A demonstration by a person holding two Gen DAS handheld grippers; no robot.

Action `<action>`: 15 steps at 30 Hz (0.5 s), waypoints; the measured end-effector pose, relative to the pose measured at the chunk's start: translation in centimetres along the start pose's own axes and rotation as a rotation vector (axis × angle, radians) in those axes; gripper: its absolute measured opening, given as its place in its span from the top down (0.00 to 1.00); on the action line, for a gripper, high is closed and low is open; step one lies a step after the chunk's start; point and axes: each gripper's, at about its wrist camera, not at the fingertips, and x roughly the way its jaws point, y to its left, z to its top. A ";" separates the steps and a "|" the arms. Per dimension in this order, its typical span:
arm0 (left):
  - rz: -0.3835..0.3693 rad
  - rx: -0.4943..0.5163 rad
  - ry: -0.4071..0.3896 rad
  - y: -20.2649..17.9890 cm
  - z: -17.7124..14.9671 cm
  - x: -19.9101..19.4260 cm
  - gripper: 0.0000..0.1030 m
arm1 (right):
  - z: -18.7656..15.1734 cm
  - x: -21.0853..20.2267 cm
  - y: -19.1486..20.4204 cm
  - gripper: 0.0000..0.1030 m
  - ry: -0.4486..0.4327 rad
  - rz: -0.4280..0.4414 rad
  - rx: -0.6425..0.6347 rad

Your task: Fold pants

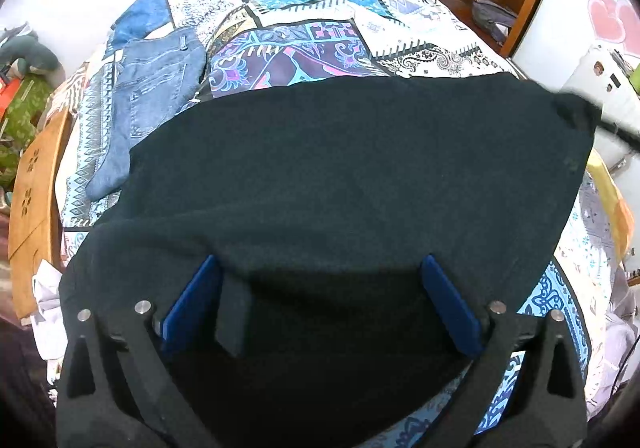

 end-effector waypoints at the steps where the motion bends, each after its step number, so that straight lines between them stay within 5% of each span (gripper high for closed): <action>1: 0.003 0.000 -0.005 0.0 0.0 0.0 0.01 | -0.8 0.2 -0.4 0.94 0.014 0.002 0.015; 8: 0.009 -0.014 -0.038 0.1 -0.5 -0.4 0.01 | -3.8 1.8 -0.5 0.92 0.091 -0.024 0.044; 11: 0.022 -0.015 -0.069 0.3 -0.8 -1.3 0.01 | -3.2 1.0 0.0 0.82 0.091 -0.092 0.036; 15: 0.042 -0.046 -0.134 2.1 -1.1 -3.4 0.01 | -1.3 -1.4 1.9 0.66 0.021 -0.078 0.003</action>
